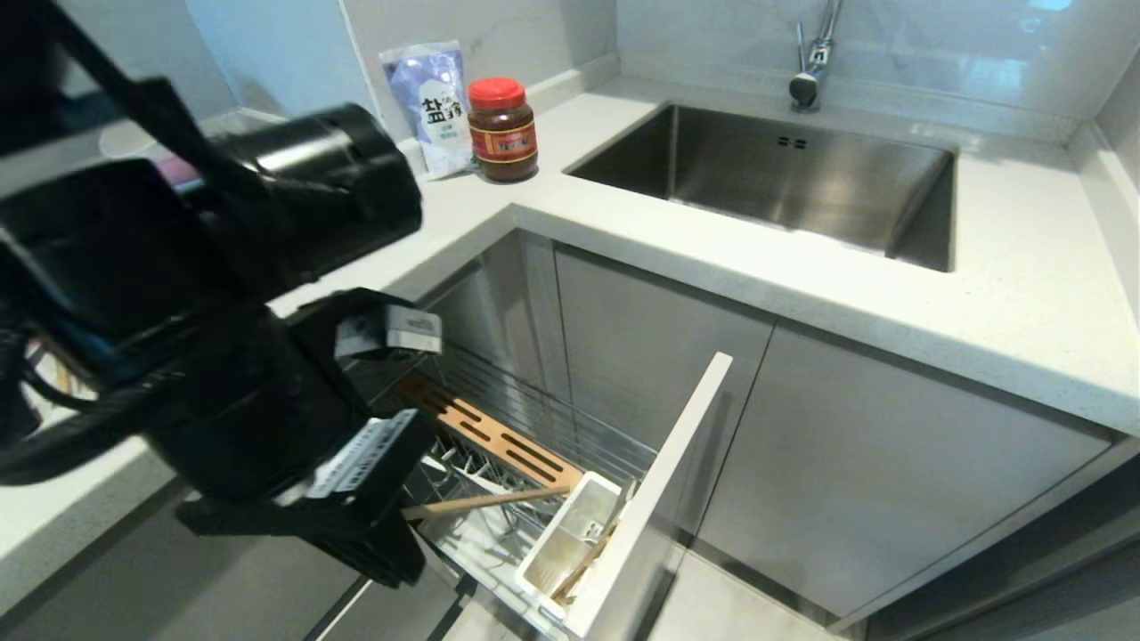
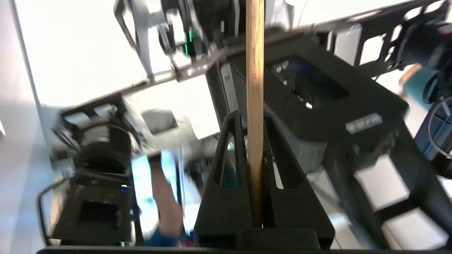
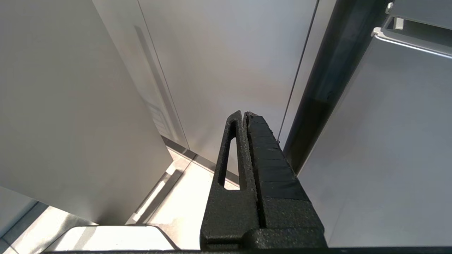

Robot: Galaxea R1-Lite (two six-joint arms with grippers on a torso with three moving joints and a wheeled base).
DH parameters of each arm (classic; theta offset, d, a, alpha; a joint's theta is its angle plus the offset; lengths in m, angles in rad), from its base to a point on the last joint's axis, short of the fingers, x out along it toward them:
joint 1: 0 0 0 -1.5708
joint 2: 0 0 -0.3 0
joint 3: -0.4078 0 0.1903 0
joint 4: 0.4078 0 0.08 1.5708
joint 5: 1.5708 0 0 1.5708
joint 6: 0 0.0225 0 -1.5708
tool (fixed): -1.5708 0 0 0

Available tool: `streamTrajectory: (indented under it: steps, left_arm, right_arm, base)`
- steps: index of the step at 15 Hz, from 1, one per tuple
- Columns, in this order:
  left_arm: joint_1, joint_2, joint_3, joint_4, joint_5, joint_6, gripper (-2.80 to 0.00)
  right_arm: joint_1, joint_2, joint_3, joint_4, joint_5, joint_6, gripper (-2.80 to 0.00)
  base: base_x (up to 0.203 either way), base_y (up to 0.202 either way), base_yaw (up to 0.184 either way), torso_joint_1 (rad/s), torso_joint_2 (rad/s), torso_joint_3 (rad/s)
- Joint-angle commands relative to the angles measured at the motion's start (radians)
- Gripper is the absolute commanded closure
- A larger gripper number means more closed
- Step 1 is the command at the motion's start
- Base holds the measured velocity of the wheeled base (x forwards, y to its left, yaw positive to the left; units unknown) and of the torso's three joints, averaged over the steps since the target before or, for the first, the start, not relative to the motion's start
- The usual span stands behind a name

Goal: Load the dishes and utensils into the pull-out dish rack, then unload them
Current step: Take the chopsticks out of the cupboard

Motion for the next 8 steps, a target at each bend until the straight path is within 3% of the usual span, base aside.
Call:
streamTrajectory:
  steps: [1, 5, 8]
  left_arm:
    - [-0.009, -0.173, -0.005, -0.025, 0.030, -0.002, 0.00]
    - [0.042, -0.353, -0.006, -0.172, 0.057, 0.025, 0.00]
    - [0.228, -0.448, -0.005, -0.275, 0.052, 0.099, 0.00]
  right_arm:
    - [0.000, -0.004, 0.002, 0.000, 0.000, 0.000, 0.00]
    - [0.001, -0.004, 0.002, -0.001, 0.000, 0.000, 0.00]
    - [0.001, -0.004, 0.002, 0.000, 0.000, 0.000, 0.00]
  base:
    - [0.000, 0.000, 0.000, 0.000, 0.00, 0.000]
    - [0.000, 0.000, 0.000, 0.000, 0.00, 0.000]
    - [0.000, 0.000, 0.000, 0.000, 0.00, 0.000]
